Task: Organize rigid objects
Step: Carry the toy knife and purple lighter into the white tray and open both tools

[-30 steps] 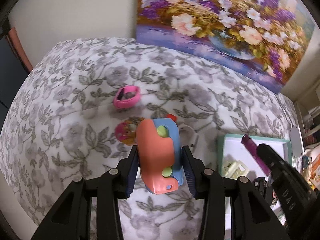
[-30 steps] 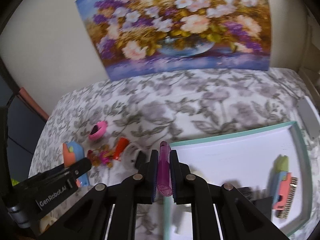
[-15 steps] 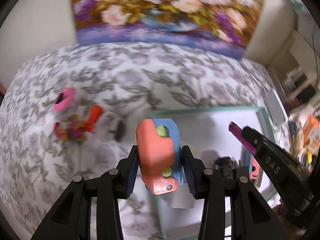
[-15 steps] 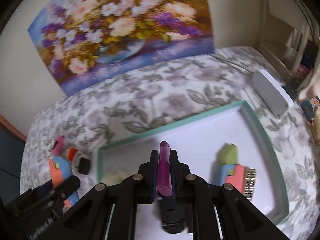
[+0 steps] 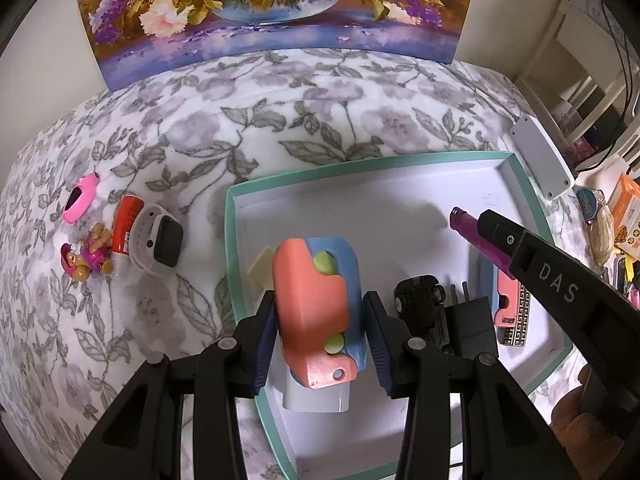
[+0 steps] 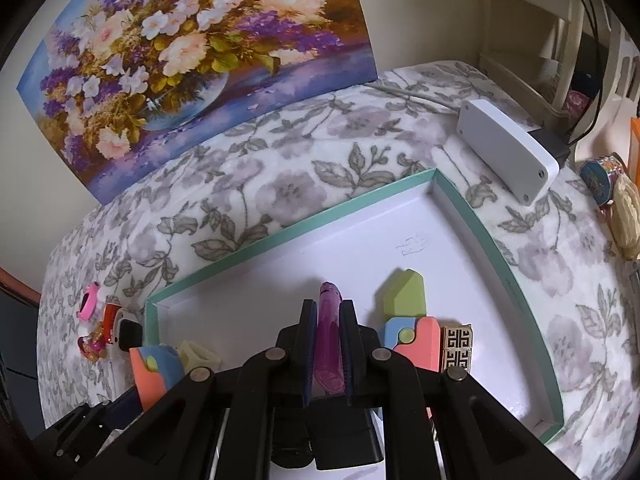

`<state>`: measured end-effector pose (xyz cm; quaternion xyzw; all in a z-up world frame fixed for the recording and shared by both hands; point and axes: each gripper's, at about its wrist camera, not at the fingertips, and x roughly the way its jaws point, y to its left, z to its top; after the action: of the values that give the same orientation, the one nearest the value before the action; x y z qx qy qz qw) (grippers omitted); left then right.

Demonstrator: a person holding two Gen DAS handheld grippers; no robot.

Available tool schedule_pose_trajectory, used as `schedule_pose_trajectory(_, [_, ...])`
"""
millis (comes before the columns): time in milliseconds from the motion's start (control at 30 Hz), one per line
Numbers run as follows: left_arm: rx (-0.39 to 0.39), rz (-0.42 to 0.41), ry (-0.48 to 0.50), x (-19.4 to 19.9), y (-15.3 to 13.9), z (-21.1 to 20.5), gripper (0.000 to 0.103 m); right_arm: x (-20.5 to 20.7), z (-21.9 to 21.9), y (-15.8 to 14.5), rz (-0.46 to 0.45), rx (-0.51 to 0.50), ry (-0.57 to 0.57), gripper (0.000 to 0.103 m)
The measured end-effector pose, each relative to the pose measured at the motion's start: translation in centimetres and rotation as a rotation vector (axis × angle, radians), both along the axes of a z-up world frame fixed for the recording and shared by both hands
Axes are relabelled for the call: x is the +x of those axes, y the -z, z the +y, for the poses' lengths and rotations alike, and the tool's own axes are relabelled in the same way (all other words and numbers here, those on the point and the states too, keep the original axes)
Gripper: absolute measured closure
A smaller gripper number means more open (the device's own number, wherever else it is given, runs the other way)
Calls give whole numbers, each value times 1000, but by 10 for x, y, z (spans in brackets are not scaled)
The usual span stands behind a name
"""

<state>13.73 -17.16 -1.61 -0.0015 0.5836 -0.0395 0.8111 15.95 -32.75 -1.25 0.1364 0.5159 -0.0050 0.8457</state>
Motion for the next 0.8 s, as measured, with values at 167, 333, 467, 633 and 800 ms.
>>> schedule_pose_trajectory(167, [-3, 16, 4, 2, 5, -1, 59, 0, 2, 1, 9, -4, -9, 90])
schedule_pose_trajectory(333, [-8, 29, 13, 2, 8, -3, 58, 1, 4, 3, 21, -7, -16, 90])
schedule_pose_trajectory(467, [0, 33, 27, 2, 9, -7, 58, 2, 6, 10, 52, -11, -29, 90])
schedule_pose_trajectory(633, [-8, 34, 31, 2, 8, -5, 50, 2, 8, 13, 71, -19, -34, 90])
schedule_pose_trajectory(800, [-15, 33, 27, 3, 4, -4, 45, 3, 11, 7, 71, -41, -42, 90])
